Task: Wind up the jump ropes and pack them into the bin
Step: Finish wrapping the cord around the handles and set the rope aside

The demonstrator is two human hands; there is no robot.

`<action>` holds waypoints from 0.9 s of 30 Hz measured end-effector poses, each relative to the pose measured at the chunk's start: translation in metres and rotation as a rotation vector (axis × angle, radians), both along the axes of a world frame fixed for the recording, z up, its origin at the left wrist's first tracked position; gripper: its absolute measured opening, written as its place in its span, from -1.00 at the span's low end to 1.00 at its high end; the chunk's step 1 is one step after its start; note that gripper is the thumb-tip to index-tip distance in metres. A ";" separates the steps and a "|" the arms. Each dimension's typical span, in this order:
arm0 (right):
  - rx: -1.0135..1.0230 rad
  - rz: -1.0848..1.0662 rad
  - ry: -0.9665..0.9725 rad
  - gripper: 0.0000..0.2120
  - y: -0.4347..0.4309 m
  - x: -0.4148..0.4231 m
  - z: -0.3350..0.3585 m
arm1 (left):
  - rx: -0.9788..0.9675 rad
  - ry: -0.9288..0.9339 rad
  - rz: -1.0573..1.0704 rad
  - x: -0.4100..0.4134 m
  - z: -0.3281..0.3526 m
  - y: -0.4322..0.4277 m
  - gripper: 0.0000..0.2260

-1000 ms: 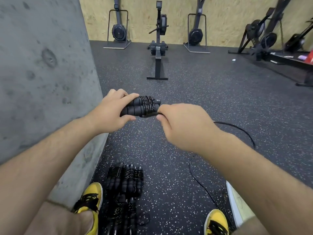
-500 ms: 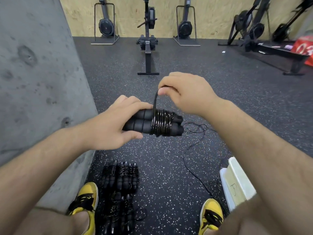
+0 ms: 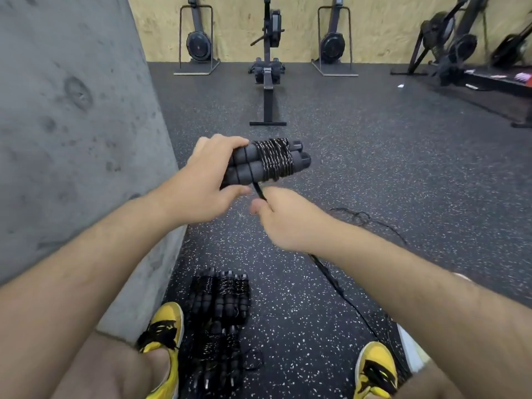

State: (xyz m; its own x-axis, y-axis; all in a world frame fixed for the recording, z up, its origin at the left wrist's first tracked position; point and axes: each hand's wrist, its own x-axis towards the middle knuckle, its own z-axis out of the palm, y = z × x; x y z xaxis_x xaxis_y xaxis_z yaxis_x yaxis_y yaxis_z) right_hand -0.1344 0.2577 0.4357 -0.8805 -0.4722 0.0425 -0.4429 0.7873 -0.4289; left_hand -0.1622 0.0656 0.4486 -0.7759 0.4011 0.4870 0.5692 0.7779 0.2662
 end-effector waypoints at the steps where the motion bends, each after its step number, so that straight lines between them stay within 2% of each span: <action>1: -0.025 -0.022 -0.009 -0.74 -0.002 0.004 0.001 | -0.007 -0.012 0.029 -0.004 -0.002 -0.003 -0.37; 6: 0.053 -0.007 -0.051 -0.72 0.000 0.017 0.022 | -0.114 -0.015 0.113 -0.019 -0.011 -0.018 -0.35; 8: 0.106 -0.007 0.006 -0.72 0.006 0.025 0.037 | -0.141 -0.032 0.142 -0.022 -0.013 -0.025 -0.36; 11: 0.267 -0.015 0.253 -0.75 0.015 0.029 0.049 | -0.140 -0.072 0.151 -0.024 -0.014 -0.030 -0.38; 14: 0.296 0.020 0.521 -0.77 0.022 0.024 0.051 | -0.185 -0.084 0.084 -0.021 -0.015 -0.025 -0.42; 17: 0.270 0.059 0.710 -0.68 0.026 0.012 0.054 | -0.243 -0.080 -0.014 -0.010 -0.013 -0.013 -0.43; 22: 0.223 0.106 0.806 -0.57 0.046 -0.022 0.057 | -0.244 -0.047 -0.185 0.016 -0.004 0.003 -0.42; 25: 0.224 0.087 0.752 -0.50 0.060 -0.045 0.055 | -0.170 -0.074 -0.254 0.037 0.010 0.014 -0.49; 27: 0.209 0.079 0.674 -0.42 0.061 -0.053 0.058 | -0.096 -0.093 -0.278 0.051 0.018 0.019 -0.47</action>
